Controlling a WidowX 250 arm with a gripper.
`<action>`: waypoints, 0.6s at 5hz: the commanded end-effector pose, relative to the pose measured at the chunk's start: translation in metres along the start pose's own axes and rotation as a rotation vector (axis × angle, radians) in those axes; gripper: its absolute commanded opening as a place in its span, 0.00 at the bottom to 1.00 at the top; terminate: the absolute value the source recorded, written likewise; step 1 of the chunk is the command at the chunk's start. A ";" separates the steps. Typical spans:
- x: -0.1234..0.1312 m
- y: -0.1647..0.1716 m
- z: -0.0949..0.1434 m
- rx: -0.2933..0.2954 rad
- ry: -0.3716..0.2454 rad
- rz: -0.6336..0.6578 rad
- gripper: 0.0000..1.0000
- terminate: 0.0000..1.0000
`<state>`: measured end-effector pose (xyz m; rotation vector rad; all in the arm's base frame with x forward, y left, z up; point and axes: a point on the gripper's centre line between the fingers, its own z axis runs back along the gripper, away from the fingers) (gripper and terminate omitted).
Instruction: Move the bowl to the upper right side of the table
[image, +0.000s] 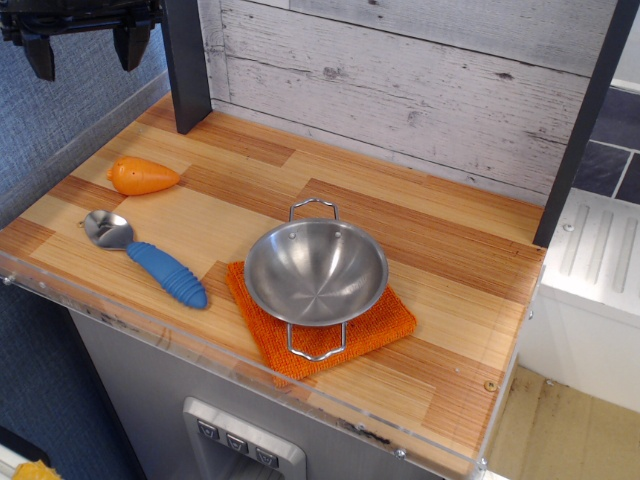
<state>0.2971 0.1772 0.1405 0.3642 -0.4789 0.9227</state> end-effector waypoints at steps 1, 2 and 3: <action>0.000 0.000 0.000 0.000 0.000 0.000 1.00 0.00; -0.012 -0.040 0.015 -0.070 0.004 -0.089 1.00 0.00; -0.023 -0.063 0.028 -0.108 -0.015 -0.106 1.00 0.00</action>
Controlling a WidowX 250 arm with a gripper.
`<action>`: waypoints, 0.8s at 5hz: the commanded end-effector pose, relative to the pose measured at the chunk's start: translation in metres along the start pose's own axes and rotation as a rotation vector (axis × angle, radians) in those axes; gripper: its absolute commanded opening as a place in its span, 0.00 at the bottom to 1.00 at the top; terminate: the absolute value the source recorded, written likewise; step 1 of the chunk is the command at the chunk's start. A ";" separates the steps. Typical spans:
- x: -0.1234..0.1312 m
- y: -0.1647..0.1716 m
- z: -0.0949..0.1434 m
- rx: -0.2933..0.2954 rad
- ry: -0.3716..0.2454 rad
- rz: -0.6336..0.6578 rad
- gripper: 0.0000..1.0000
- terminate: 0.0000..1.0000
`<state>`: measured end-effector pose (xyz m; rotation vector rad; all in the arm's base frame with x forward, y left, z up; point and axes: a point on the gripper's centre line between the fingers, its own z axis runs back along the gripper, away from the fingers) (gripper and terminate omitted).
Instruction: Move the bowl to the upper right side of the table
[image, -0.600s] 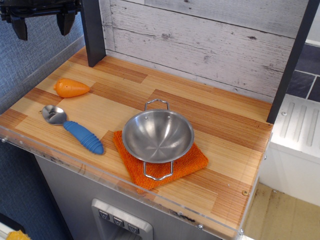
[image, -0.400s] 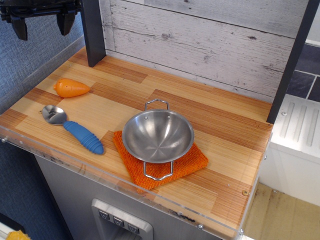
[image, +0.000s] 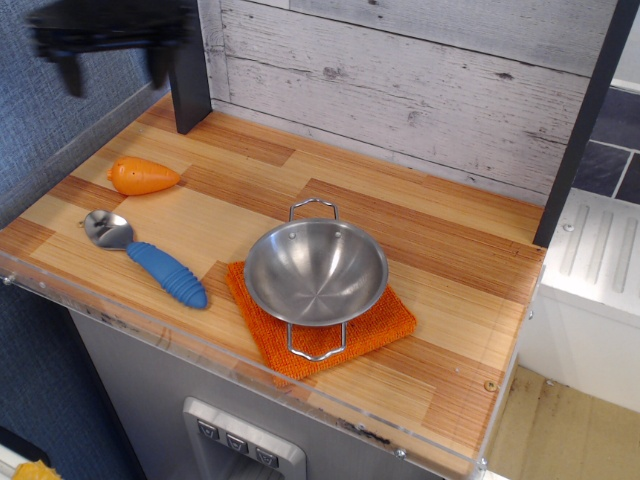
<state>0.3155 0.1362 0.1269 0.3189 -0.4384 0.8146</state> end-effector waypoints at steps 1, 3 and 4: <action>-0.010 -0.050 0.035 -0.075 -0.070 -0.030 1.00 0.00; -0.050 -0.098 0.052 -0.086 -0.038 -0.096 1.00 0.00; -0.078 -0.114 0.055 -0.097 -0.017 -0.140 1.00 0.00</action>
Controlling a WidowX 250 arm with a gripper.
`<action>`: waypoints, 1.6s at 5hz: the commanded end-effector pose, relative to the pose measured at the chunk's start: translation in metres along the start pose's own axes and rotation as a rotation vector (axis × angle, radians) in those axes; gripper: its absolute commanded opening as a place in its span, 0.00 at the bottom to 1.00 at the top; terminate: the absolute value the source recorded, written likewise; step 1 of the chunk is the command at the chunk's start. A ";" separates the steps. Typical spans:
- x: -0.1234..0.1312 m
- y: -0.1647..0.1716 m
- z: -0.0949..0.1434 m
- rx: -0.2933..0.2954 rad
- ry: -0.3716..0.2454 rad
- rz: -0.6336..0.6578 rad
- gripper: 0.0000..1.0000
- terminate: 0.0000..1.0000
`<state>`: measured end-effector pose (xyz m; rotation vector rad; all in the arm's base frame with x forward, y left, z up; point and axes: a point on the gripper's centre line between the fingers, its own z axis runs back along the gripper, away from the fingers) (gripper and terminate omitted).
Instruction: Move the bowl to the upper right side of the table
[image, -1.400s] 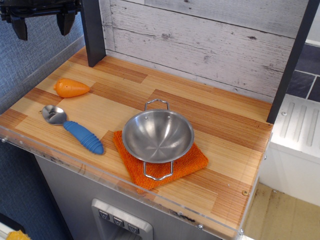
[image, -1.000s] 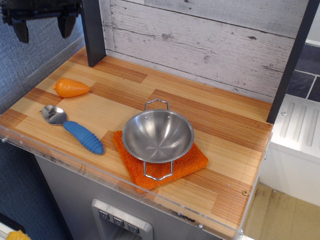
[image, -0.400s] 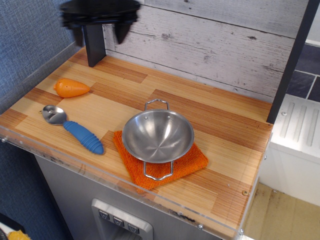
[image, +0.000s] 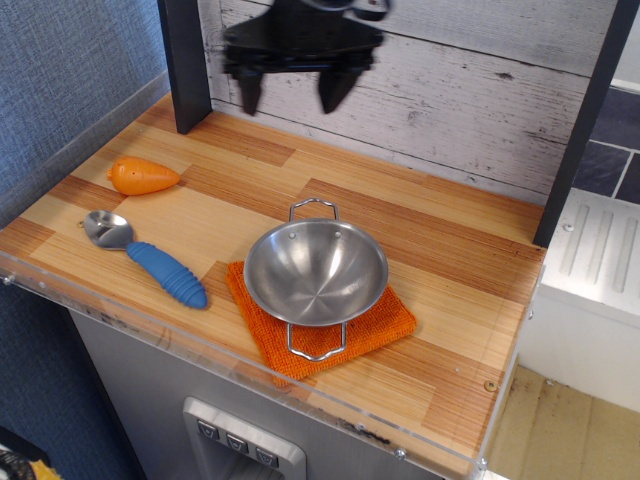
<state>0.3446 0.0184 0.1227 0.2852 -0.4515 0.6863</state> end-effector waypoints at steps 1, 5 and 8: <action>-0.044 -0.028 0.017 -0.025 0.019 -0.054 1.00 0.00; -0.106 -0.045 -0.001 0.029 0.131 -0.074 1.00 0.00; -0.114 -0.045 -0.020 0.137 0.139 -0.144 1.00 0.00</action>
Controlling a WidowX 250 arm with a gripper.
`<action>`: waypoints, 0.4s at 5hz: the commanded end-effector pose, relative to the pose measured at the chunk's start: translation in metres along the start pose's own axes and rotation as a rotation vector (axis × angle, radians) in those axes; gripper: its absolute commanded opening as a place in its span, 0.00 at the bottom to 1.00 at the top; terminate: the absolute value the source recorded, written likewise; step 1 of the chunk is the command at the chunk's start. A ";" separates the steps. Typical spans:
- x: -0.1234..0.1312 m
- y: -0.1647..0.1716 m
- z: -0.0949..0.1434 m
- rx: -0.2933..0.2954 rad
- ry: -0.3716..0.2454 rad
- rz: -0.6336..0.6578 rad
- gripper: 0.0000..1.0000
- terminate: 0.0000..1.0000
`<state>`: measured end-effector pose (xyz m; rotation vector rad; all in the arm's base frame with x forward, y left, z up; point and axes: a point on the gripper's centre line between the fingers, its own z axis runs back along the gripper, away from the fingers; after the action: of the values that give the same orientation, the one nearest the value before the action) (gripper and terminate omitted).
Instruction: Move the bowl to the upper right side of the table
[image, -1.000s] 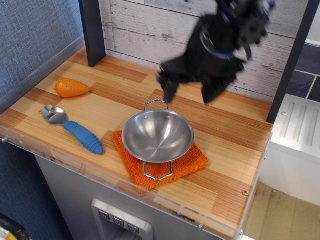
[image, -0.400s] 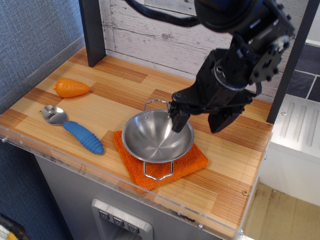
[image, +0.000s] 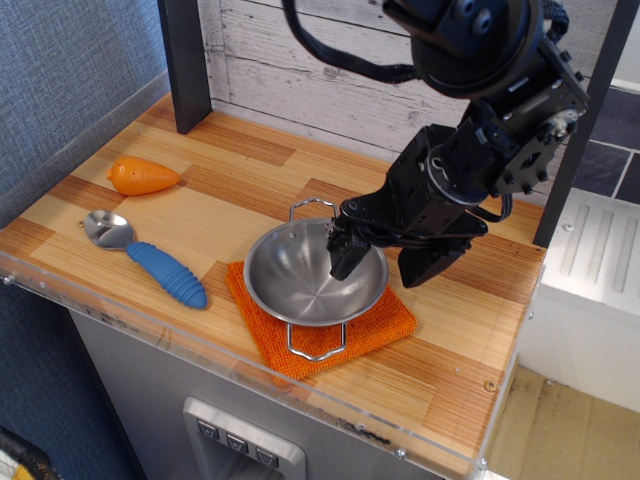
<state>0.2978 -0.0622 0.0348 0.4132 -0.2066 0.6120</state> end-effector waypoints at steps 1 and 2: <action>0.003 -0.003 0.010 -0.020 -0.053 -0.010 0.00 0.00; 0.001 -0.004 0.008 -0.034 -0.038 -0.020 0.00 0.00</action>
<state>0.3003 -0.0652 0.0306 0.4119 -0.2226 0.5847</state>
